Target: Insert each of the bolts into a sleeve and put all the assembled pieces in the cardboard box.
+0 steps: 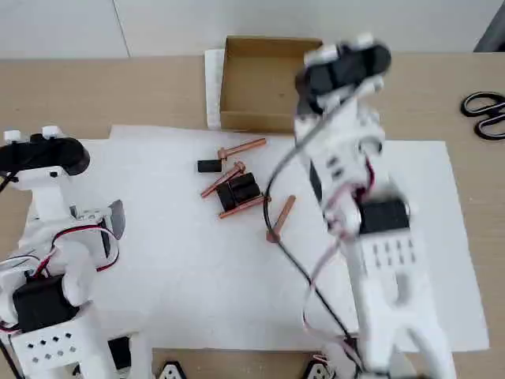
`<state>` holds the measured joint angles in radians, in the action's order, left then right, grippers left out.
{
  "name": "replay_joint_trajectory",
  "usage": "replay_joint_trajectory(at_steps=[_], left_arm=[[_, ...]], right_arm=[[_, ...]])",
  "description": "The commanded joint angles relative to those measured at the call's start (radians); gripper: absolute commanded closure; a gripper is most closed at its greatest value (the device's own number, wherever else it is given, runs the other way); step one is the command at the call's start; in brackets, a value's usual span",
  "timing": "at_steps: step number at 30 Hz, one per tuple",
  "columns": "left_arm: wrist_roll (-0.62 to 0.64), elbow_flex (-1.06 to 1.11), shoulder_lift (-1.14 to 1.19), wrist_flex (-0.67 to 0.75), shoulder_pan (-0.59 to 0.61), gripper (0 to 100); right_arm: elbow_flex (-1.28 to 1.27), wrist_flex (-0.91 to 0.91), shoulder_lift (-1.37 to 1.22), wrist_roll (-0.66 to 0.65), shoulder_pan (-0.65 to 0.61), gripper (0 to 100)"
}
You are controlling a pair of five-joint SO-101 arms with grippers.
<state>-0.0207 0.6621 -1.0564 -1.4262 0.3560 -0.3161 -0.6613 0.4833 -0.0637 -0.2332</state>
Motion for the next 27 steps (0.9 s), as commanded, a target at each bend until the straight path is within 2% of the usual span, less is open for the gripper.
replay_joint_trajectory(at_steps=[1, 10, 15, 19, 21, 25, 27], left_arm=[[-0.009, -0.004, -0.009, -0.006, 0.005, 77], [-0.009, -0.001, -0.009, -0.006, 0.005, 77], [-0.009, -0.001, -0.009, -0.006, 0.005, 77], [-0.009, 0.001, -0.009, -0.008, 0.005, 77], [-0.009, 0.001, -0.009, -0.008, 0.005, 77], [-0.009, 0.001, -0.009, -0.008, 0.005, 77], [-0.009, 0.001, -0.009, -0.008, 0.003, 77]], right_arm=[[0.367, 0.007, -0.355, -0.003, 0.022, 99.5], [0.933, 0.041, -1.004, -0.002, 0.031, 99.5], [1.143, 0.039, -1.231, -0.003, 0.031, 99.5], [1.218, 0.038, -1.339, -0.008, 0.039, 99.1], [1.22, 0.036, -1.366, -0.008, 0.041, 94.4], [1.221, -0.025, -1.383, -0.008, 0.039, 77.3], [1.221, -0.038, -1.385, -0.008, 0.039, 72.7]])
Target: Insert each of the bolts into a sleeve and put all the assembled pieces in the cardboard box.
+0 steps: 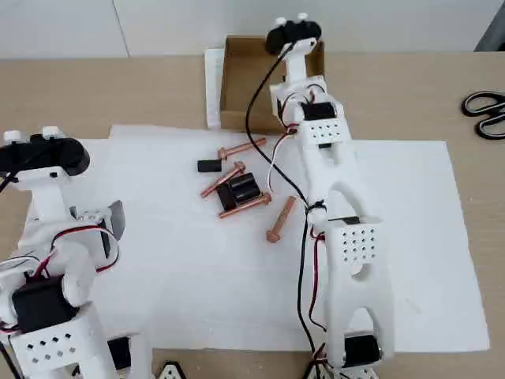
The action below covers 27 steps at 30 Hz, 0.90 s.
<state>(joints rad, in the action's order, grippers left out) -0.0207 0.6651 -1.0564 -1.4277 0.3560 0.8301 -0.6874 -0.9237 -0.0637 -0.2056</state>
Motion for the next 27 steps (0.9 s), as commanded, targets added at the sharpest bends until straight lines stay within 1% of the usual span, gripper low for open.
replay_joint_trajectory(at_steps=[1, 6, 10, 12, 15, 19, 20, 22, 27], left_arm=[[-0.009, -0.002, -0.009, -0.006, 0.002, 77], [-0.009, -0.002, -0.009, -0.006, 0.0, 77], [-0.009, -0.002, -0.009, -0.006, 0.0, 77], [-0.009, -0.002, -0.009, -0.006, 0.0, 77], [-0.009, -0.002, -0.009, -0.006, 0.0, 77], [-0.009, -0.002, -0.006, -0.006, 0.0, 77], [-0.009, -0.002, -0.005, -0.006, 0.0, 77], [-0.009, -0.002, -0.003, -0.006, -0.002, 77], [-0.009, 0.007, -0.002, 0.0, -0.003, 77]], right_arm=[[0.075, -0.01, 0.024, -0.008, 0.012, 72.4], [0.11, -0.012, 0.03, -0.008, 0.013, 72.4], [0.229, -0.016, 0.03, -0.005, 0.019, 72.4], [0.305, -0.065, 0.03, -0.005, 0.019, 72.4], [0.494, -0.245, 0.031, -0.002, 0.016, 72.4], [0.824, -0.593, 0.028, 0.0, -0.004, 72.4], [0.867, -0.674, 0.03, 0.002, -0.008, 72.4], [0.841, -0.782, 0.042, 0.0, -0.013, 72.4], [0.845, -1.044, 0.186, 0.002, -0.018, 72.4]])
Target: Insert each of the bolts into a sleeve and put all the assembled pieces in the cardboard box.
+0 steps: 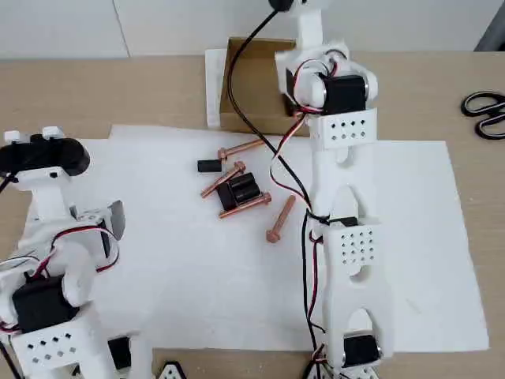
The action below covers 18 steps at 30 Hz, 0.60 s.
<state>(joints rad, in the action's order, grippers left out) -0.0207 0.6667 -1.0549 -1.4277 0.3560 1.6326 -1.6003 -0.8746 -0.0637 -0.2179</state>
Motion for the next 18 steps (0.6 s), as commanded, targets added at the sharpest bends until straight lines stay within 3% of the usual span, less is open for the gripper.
replay_joint_trajectory(at_steps=[1, 12, 18], left_arm=[[-0.009, 0.016, -0.003, 0.002, -0.005, 77], [-0.005, 0.11, -0.002, 0.068, -0.284, 77], [-0.008, 0.111, -0.002, 0.072, -0.327, 77]], right_arm=[[0.037, -0.137, 0.151, 0.0, -0.005, 72.4], [0.014, -0.153, 0.309, -0.003, 0.008, 72.5], [-0.347, -0.154, 0.487, -0.003, 0.007, 72.5]])
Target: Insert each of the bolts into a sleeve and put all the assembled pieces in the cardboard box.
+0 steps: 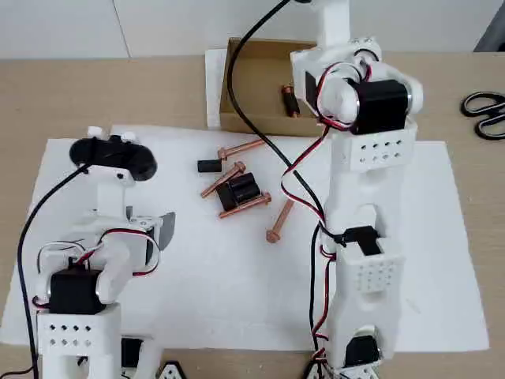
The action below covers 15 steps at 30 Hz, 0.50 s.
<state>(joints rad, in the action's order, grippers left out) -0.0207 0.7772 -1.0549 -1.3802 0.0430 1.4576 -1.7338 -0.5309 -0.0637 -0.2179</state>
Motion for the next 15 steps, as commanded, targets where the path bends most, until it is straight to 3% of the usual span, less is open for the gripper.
replay_joint_trajectory(at_steps=[1, 8, 15], left_arm=[[-0.008, 0.001, -0.002, 0.025, -0.015, 77], [-0.009, 0.028, 0.0, 0.026, -0.017, 77], [-0.009, 0.124, 0.0, 0.087, -0.017, 77]], right_arm=[[-0.261, -0.021, 0.199, -0.003, 0.007, 72.5], [-0.879, -0.012, 0.651, -0.003, 0.008, 72.5], [-1.315, -0.005, 1.009, -0.003, 0.025, 72.4]])
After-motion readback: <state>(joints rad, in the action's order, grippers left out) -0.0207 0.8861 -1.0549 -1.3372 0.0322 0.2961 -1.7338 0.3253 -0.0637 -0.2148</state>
